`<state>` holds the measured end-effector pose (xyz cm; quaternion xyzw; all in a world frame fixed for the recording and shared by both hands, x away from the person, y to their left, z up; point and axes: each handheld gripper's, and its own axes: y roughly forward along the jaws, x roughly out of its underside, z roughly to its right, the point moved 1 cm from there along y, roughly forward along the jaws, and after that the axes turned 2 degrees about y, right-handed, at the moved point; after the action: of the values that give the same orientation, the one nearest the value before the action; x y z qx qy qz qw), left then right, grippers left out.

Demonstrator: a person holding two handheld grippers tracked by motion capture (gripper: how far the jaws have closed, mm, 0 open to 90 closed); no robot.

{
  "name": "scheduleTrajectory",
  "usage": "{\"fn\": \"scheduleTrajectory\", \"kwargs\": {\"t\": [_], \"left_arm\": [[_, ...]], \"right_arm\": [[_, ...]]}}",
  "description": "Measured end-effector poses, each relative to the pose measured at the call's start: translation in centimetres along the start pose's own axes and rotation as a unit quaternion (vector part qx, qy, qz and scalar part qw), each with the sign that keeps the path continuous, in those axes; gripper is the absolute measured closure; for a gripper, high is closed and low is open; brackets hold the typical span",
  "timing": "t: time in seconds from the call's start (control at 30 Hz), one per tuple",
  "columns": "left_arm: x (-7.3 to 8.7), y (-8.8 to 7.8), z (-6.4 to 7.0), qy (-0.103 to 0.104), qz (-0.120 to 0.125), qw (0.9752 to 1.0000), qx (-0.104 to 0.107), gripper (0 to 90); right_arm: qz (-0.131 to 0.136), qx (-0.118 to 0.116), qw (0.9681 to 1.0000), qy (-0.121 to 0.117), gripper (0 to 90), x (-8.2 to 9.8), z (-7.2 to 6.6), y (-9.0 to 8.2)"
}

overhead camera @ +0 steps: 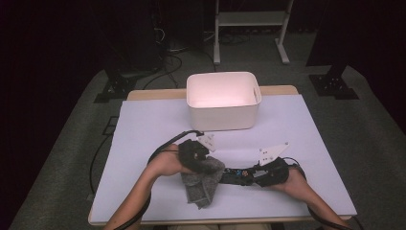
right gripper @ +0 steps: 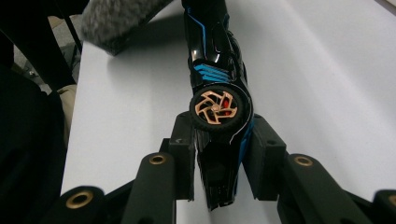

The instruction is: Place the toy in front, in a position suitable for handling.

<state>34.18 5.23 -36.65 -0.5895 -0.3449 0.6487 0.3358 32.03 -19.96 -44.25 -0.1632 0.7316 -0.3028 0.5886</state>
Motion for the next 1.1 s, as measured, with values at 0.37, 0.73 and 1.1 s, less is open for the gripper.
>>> {"fn": "scheduleTrajectory", "kwargs": {"t": [0.37, 0.73, 1.1], "left_arm": [[-6.1, 4.1, 0.5, 0.049, -0.029, 0.9981, 0.024, 72.8], [-2.5, 1.7, -0.4, 0.016, -0.021, 0.9996, 0.006, 72.8], [1.4, -0.5, -0.3, -0.014, 0.021, 0.9996, -0.014, 72.6]], "right_arm": [[0.013, 0.002, 0.9999, 0.002, 66.1, 0.2, -0.1, 0.2], [0.002, -0.010, 0.9998, 0.017, 54.6, -0.3, 0.3, 0.6], [-0.052, 0.009, 0.9983, -0.024, 52.1, -4.2, -0.5, 2.5]]}}
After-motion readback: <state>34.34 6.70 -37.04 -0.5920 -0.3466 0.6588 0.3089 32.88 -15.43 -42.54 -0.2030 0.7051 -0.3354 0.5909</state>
